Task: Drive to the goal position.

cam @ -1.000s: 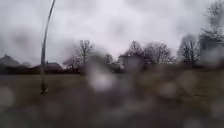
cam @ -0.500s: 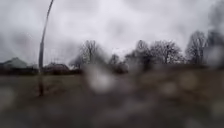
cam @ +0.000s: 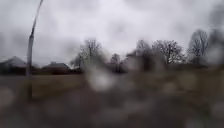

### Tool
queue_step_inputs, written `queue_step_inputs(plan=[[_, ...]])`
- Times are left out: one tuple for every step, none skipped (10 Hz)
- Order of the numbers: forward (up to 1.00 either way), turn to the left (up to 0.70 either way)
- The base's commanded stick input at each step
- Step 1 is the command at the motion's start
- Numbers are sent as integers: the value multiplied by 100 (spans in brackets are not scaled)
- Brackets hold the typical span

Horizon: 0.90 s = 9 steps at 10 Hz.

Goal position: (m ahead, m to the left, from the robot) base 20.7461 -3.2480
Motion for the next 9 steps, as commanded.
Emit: queue_step_inputs(plan=[[100, 0], [100, 0], [100, 0], [100, 0], [100, 0], [100, 0], [100, 0], [100, 0], [100, 0]])
